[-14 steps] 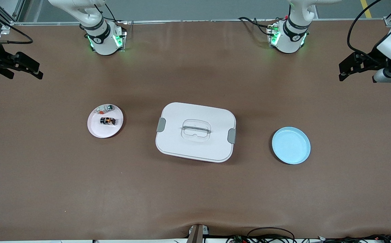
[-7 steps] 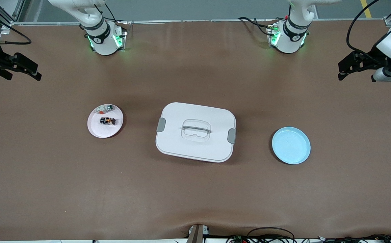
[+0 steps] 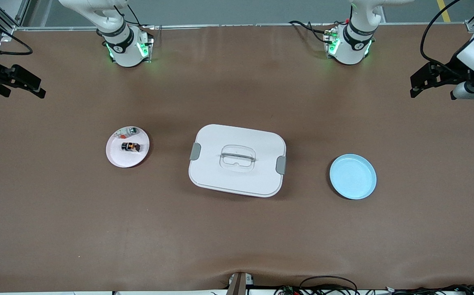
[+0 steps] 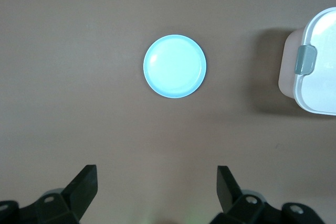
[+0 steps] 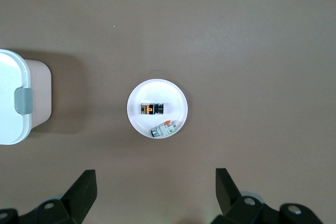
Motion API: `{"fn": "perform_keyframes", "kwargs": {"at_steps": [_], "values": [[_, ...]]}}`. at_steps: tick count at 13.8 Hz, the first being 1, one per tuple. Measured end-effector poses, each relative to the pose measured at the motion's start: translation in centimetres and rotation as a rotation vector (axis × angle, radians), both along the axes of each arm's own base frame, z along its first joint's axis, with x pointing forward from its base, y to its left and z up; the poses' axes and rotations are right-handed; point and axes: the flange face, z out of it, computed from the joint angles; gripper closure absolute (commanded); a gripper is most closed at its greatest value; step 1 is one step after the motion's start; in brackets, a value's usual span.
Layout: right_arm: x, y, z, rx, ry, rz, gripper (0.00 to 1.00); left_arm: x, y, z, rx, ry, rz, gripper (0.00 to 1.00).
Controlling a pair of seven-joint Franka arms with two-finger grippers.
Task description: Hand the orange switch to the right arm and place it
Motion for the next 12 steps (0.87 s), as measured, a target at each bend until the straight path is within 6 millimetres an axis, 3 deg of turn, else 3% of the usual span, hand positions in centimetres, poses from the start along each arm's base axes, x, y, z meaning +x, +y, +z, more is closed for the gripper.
{"fn": "perform_keyframes", "kwargs": {"at_steps": [12], "values": [[0.00, -0.37, -0.01, -0.015, -0.001, 0.034, 0.00, 0.01, 0.04, 0.19, -0.001, -0.005, 0.000, 0.00]]}}
